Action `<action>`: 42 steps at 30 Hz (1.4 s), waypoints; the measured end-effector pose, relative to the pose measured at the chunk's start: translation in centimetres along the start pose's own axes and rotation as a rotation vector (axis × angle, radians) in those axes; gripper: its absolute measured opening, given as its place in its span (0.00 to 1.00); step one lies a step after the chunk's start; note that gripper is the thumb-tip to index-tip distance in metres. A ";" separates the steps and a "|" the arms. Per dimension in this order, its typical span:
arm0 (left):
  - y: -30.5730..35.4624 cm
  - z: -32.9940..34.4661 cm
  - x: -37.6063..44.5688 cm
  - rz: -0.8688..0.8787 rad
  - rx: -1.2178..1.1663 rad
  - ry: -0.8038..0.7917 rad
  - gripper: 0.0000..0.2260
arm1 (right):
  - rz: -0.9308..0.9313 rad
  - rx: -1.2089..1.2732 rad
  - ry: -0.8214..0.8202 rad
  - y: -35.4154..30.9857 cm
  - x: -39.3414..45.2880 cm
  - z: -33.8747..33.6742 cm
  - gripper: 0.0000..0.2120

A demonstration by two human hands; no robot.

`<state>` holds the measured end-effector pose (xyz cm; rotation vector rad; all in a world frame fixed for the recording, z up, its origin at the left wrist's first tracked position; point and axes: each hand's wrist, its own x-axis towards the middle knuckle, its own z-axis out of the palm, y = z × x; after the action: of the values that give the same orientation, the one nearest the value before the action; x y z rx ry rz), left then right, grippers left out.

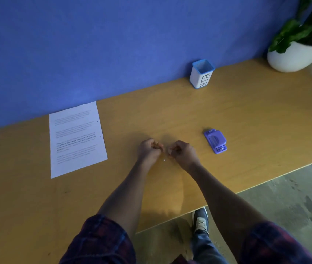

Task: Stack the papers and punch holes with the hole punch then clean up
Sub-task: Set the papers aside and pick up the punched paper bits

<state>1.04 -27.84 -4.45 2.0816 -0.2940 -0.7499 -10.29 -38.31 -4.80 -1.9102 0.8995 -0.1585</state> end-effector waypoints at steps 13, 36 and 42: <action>16.8 1.9 5.8 0.053 -0.532 -0.059 0.13 | -0.314 0.215 0.304 -6.0 10.4 -9.8 0.07; 30.3 8.9 18.6 0.010 -0.477 -0.095 0.09 | -0.506 -0.288 0.509 -6.9 28.0 -20.0 0.07; 27.9 9.7 20.3 0.375 0.235 0.154 0.12 | -0.283 -0.457 0.478 -6.5 29.9 -19.3 0.10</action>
<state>13.05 -60.06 5.70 2.1985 -0.6909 -0.3405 5.54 -69.97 2.64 -2.4824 1.0324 -0.6477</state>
